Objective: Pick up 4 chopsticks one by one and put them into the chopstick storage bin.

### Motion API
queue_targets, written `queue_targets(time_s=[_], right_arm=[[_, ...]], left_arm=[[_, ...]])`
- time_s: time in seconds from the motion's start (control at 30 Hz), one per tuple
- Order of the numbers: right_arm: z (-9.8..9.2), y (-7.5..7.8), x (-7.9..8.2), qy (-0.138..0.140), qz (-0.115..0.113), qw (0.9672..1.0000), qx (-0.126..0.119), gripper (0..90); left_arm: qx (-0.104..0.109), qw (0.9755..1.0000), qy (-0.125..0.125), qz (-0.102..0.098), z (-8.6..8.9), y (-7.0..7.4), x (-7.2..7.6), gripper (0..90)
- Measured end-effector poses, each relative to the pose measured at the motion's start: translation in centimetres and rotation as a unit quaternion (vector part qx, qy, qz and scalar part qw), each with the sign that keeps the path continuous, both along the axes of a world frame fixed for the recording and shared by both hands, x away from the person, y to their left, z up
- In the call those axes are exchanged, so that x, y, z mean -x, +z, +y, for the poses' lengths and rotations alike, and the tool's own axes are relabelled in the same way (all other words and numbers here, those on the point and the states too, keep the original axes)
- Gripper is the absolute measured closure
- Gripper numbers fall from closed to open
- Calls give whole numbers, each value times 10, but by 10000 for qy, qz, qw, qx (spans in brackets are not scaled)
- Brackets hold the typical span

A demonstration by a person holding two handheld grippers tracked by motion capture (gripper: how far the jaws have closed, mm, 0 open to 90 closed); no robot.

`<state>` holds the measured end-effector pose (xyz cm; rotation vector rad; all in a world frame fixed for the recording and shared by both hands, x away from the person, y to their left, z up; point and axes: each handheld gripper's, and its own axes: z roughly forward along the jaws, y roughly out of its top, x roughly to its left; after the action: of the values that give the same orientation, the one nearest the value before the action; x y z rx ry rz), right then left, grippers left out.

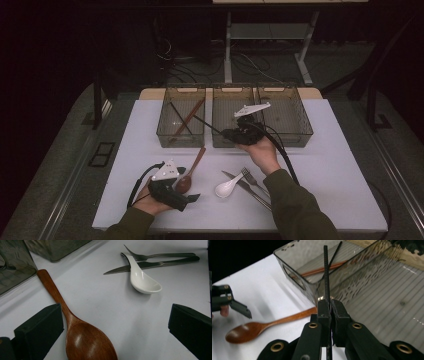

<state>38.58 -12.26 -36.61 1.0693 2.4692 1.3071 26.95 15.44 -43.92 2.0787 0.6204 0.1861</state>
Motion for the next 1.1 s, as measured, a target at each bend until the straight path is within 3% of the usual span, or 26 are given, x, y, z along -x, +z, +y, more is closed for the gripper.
queue_targets(time_s=[0.47,1.1], right_arm=[[30,3,-27,-171,38,9997,195,863],[95,-2,-70,-295,163,9978,571,862]], left_arm=[[14,10000,-56,-52,0,0,-1,0],[2,10000,-86,-45,0,1,-1,0]])
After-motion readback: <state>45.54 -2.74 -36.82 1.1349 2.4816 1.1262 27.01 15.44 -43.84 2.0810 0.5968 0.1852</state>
